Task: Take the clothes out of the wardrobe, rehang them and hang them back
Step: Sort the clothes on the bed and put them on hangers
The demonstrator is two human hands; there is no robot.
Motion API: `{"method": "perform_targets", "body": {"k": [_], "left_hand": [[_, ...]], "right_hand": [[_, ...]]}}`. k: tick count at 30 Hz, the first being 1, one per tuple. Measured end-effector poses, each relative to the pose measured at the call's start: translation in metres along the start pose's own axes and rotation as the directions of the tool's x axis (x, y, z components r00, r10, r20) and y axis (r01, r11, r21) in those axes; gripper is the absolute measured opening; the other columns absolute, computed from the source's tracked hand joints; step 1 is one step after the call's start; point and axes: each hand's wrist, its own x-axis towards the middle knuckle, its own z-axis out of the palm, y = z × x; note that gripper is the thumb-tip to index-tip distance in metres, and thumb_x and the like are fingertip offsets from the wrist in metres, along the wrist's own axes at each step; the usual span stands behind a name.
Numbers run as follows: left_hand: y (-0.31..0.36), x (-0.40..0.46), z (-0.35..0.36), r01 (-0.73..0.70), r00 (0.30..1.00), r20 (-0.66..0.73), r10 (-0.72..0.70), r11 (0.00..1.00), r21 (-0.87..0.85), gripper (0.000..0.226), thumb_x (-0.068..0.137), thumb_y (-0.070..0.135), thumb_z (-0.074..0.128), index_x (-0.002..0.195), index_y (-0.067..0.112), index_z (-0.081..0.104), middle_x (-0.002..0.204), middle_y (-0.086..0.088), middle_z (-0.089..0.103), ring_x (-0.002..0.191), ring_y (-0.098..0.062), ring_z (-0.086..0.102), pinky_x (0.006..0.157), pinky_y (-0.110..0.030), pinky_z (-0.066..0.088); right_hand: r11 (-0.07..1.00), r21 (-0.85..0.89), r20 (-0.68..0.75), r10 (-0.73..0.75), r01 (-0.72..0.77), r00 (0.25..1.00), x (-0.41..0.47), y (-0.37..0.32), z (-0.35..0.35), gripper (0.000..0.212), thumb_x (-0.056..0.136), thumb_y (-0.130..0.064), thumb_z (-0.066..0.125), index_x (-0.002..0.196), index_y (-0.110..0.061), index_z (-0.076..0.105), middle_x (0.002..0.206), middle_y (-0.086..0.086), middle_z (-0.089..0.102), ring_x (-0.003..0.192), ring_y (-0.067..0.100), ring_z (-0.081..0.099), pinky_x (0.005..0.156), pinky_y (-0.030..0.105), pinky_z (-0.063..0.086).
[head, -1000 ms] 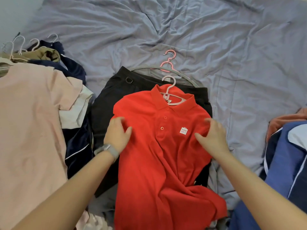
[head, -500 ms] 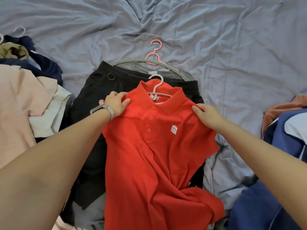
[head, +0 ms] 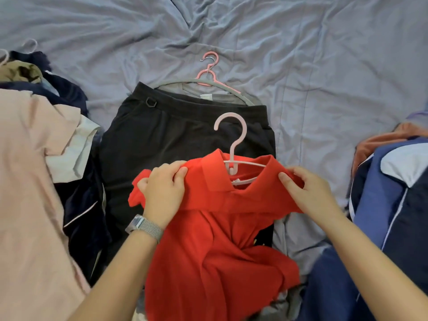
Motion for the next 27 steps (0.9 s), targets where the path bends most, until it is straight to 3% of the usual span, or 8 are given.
{"method": "perform_targets", "body": {"k": [3, 8, 12, 16, 20, 24, 27], "left_hand": [[0.015, -0.041, -0.018, 0.022, 1.000, -0.015, -0.021, 0.999, 0.025, 0.026, 0.096, 0.033, 0.042, 0.111, 0.035, 0.064, 0.101, 0.006, 0.066, 0.106, -0.018, 0.055, 0.083, -0.038, 0.027], [0.062, -0.123, -0.054, 0.067, 0.997, -0.037, -0.065, 0.997, 0.047, 0.026, 0.097, 0.032, 0.042, 0.110, 0.039, 0.063, 0.094, 0.008, 0.062, 0.102, -0.016, 0.053, 0.083, -0.037, 0.024], [0.106, -0.201, -0.091, 0.043, 0.995, -0.086, -0.041, 0.999, 0.022, 0.027, 0.096, 0.032, 0.038, 0.105, 0.039, 0.064, 0.088, 0.009, 0.060, 0.096, -0.016, 0.052, 0.081, -0.036, 0.023], [0.147, -0.278, -0.130, 0.001, 0.994, -0.108, -0.004, 1.000, -0.023, 0.034, 0.089, 0.039, 0.031, 0.104, 0.039, 0.062, 0.093, 0.011, 0.064, 0.098, -0.014, 0.054, 0.091, -0.046, 0.033], [0.180, -0.360, -0.161, 0.031, 0.981, -0.187, -0.043, 0.997, -0.064, 0.038, 0.087, 0.041, 0.028, 0.103, 0.040, 0.062, 0.089, 0.011, 0.060, 0.095, -0.012, 0.049, 0.089, -0.039, 0.026], [0.189, -0.429, -0.182, 0.024, 0.973, -0.220, -0.070, 0.979, -0.204, 0.033, 0.084, 0.051, 0.024, 0.091, 0.052, 0.057, 0.090, 0.016, 0.062, 0.097, -0.011, 0.053, 0.097, -0.051, 0.035], [0.195, -0.461, -0.194, 0.028, 0.956, -0.278, -0.089, 0.976, -0.217, 0.029, 0.081, 0.054, 0.022, 0.085, 0.057, 0.051, 0.091, 0.016, 0.063, 0.098, -0.010, 0.053, 0.099, -0.052, 0.033]], "right_hand": [[0.999, 0.035, -0.021, -0.007, 0.007, 1.000, -0.035, 0.001, -0.020, 0.018, 0.092, -0.033, 0.059, 0.103, -0.027, 0.070, 0.091, -0.014, 0.066, 0.091, 0.010, 0.059, 0.077, 0.024, 0.042], [0.993, 0.115, -0.062, 0.010, -0.003, 0.998, -0.108, 0.007, -0.069, 0.018, 0.089, -0.034, 0.062, 0.104, -0.030, 0.071, 0.098, -0.015, 0.069, 0.095, 0.007, 0.061, 0.084, 0.026, 0.045], [0.985, 0.167, -0.084, -0.034, 0.048, 0.996, -0.180, 0.006, -0.125, 0.006, 0.087, -0.032, 0.065, 0.090, -0.036, 0.068, 0.084, -0.022, 0.066, 0.084, 0.000, 0.061, 0.073, 0.014, 0.042], [0.973, 0.190, -0.150, -0.104, 0.132, 0.983, -0.256, 0.005, -0.179, 0.009, 0.086, -0.032, 0.066, 0.085, -0.040, 0.065, 0.083, -0.026, 0.065, 0.081, -0.017, 0.057, 0.069, 0.000, 0.038], [0.959, 0.234, -0.166, -0.123, 0.161, 0.978, -0.323, 0.008, -0.222, 0.004, 0.084, -0.036, 0.067, 0.084, -0.040, 0.066, 0.089, -0.023, 0.068, 0.089, -0.009, 0.060, 0.073, 0.006, 0.040], [0.945, 0.250, -0.143, -0.179, 0.210, 0.973, -0.376, 0.006, -0.254, 0.007, 0.082, -0.033, 0.069, 0.086, -0.039, 0.069, 0.090, -0.025, 0.069, 0.091, -0.010, 0.059, 0.074, 0.007, 0.042], [0.940, 0.259, -0.121, -0.198, 0.224, 0.973, -0.405, 0.002, -0.270, 0.011, 0.082, -0.029, 0.068, 0.089, -0.038, 0.070, 0.093, -0.021, 0.070, 0.092, -0.010, 0.059, 0.075, 0.008, 0.041]]}}
